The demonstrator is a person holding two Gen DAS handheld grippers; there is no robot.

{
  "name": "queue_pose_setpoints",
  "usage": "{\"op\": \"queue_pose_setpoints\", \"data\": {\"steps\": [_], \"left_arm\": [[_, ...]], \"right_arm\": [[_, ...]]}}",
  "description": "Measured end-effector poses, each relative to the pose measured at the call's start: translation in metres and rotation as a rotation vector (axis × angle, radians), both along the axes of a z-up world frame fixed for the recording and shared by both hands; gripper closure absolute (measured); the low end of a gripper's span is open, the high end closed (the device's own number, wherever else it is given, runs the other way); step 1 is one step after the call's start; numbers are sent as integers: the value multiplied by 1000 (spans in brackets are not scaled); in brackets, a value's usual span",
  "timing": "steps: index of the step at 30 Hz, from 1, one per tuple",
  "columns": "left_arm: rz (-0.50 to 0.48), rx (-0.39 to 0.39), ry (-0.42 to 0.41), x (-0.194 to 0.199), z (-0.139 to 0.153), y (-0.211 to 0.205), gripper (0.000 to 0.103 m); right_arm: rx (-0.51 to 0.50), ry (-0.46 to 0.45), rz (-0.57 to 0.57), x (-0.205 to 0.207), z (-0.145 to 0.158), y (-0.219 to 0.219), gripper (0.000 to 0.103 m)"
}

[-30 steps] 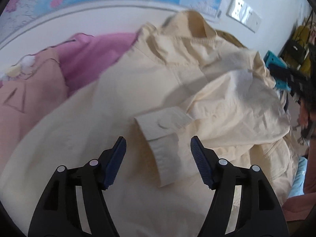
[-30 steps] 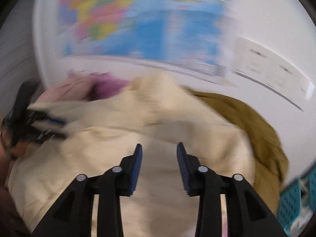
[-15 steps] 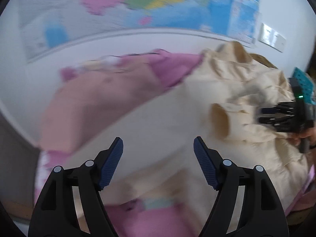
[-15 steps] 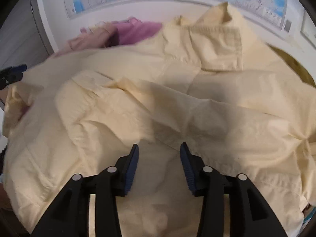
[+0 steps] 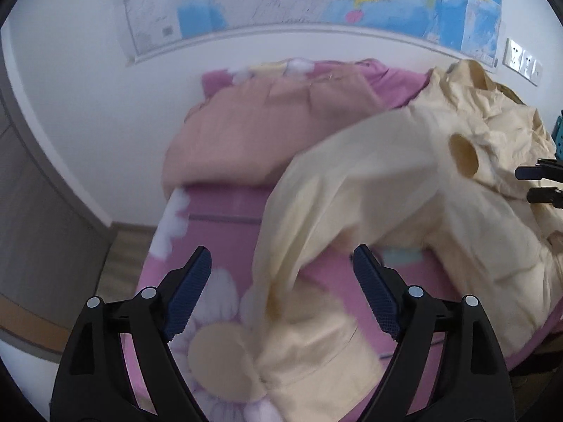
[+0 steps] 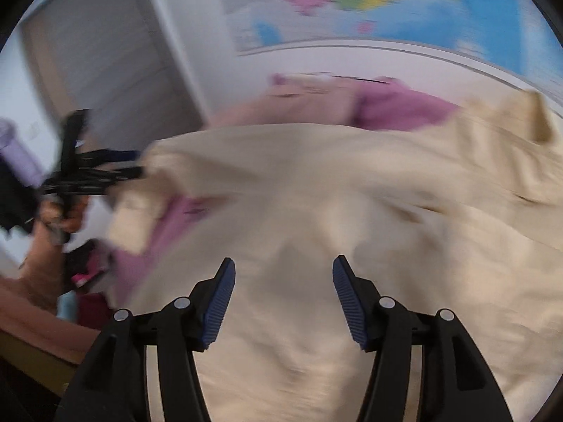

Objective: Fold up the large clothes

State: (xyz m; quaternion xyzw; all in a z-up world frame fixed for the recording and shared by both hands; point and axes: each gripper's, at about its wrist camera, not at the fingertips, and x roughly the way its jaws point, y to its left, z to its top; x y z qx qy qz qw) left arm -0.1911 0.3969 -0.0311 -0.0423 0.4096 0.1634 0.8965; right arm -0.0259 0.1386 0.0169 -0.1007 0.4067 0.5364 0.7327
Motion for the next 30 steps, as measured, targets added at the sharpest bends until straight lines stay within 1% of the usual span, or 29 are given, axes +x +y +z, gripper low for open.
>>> {"op": "queue_pose_setpoints", "data": {"steps": [2, 3, 4, 5, 6, 7, 8, 10, 12, 13, 14, 16, 18, 21, 22, 23, 24, 25, 26, 28, 29, 30], "left_arm": [[-1, -27, -7, -8, -5, 5, 23], [-5, -37, -10, -10, -7, 6, 28], [-17, -55, -10, -13, -10, 8, 39], [-19, -66, -5, -14, -12, 9, 46], [-21, -80, 6, -15, -16, 11, 59], [-27, -90, 16, -15, -19, 13, 67], [-32, -102, 16, -16, -21, 13, 70], [-45, -131, 4, -16, -21, 16, 84], [-41, -146, -1, -15, -19, 20, 89], [-47, -184, -13, -15, -16, 23, 91], [-53, -196, -16, -16, -14, 24, 92], [-68, -175, -23, -16, -5, 20, 93], [-91, -164, -32, -17, 3, 16, 93], [-124, -169, -51, -17, 14, 13, 93], [-136, -174, -56, -16, 17, 12, 93], [-145, -177, -60, -16, 20, 11, 93], [-155, -179, -64, -15, 22, 10, 93], [-167, -186, -66, -13, 25, 8, 93], [-174, -193, -70, -12, 28, 8, 93], [-188, -197, -82, -9, 38, 6, 92], [-204, -223, -104, -9, 48, 6, 91], [-227, -261, -139, -8, 60, 5, 78]], "right_arm": [[26, 12, 78, -18, 3, 28, 41], [28, 13, 107, -27, 4, 35, 41], [30, 16, 145, -39, 4, 48, 39], [36, 18, 176, -48, 5, 58, 38], [45, 28, 213, -58, 4, 74, 37], [46, 45, 249, -66, 2, 89, 34], [41, 51, 272, -74, 1, 98, 34], [25, 70, 335, -92, -7, 133, 33], [18, 86, 367, -104, -13, 158, 33], [16, 102, 379, -108, -16, 170, 33], [20, 108, 380, -112, -18, 178, 32], [36, 112, 361, -113, -21, 188, 28], [53, 144, 334, -112, -25, 199, 27], [95, 208, 283, -103, -32, 211, 25], [110, 261, 283, -100, -37, 215, 25], [124, 306, 294, -99, -40, 218, 27], [144, 337, 308, -99, -41, 219, 34], [167, 367, 336, -99, -40, 220, 62], [192, 364, 354, -101, -34, 217, 77], [236, 333, 370, -101, -17, 205, 89], [275, 333, 376, -98, -5, 194, 92], [301, 334, 377, -94, 5, 185, 93]]}}
